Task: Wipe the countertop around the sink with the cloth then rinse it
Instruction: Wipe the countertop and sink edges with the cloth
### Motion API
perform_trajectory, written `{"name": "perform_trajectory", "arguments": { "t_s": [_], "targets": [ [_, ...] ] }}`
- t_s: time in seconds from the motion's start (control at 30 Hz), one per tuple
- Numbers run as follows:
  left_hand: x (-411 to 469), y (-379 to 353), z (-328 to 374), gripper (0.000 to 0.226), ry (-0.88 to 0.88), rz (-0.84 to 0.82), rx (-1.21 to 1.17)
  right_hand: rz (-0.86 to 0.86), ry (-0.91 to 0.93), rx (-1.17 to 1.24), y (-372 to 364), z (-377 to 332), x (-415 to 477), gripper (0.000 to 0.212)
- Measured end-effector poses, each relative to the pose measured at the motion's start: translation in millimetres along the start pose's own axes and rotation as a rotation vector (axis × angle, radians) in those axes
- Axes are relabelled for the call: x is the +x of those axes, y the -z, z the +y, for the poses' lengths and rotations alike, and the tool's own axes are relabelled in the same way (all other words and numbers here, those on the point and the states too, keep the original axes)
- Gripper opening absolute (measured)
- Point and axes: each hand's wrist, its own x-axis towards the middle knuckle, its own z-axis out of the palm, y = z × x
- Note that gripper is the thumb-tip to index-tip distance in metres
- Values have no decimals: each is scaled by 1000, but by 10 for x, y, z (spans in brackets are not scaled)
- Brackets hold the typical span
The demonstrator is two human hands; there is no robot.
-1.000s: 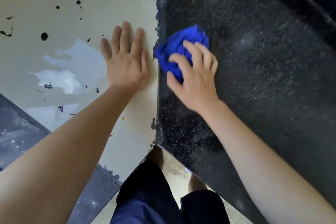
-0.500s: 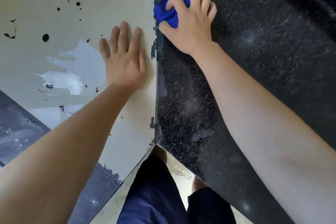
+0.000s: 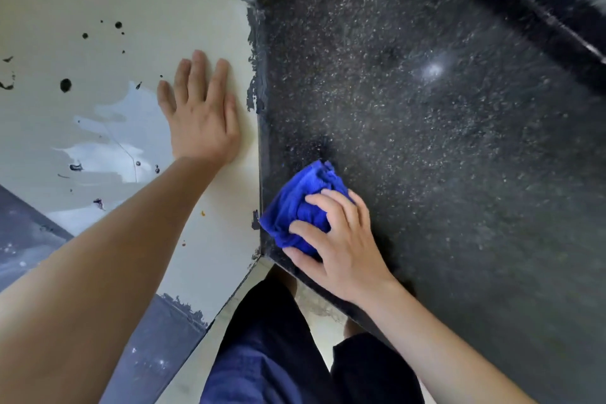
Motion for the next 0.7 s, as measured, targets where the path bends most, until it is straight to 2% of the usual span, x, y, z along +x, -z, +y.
{"name": "perform_trajectory", "arguments": {
  "t_s": [0.1, 0.2, 0.23, 0.33, 0.47, 0.6, 0.7],
  "targets": [
    [4, -12, 7, 52, 9, 7, -2, -2, 41, -13, 118, 126, 352, 37],
    [11, -28, 14, 52, 20, 15, -13, 19, -42, -121, 228, 233, 995, 71],
    [5, -32, 15, 52, 23, 18, -16, 17, -90, -155, 237, 235, 1186, 75],
    [-11, -22, 15, 52, 13, 31, -11, 12, -208, -212, 124, 113, 1381, 67],
    [-17, -6, 13, 53, 20, 29, -22, 63, -179, -152, -86, -167, 777, 56],
    [-22, -2, 18, 53, 29, 15, -16, -39, -42, -84, -119, -229, -101, 50],
    [-27, 1, 23, 55, 24, 11, -2, -120, 38, -80, 8, 88, -700, 47]
  ]
}}
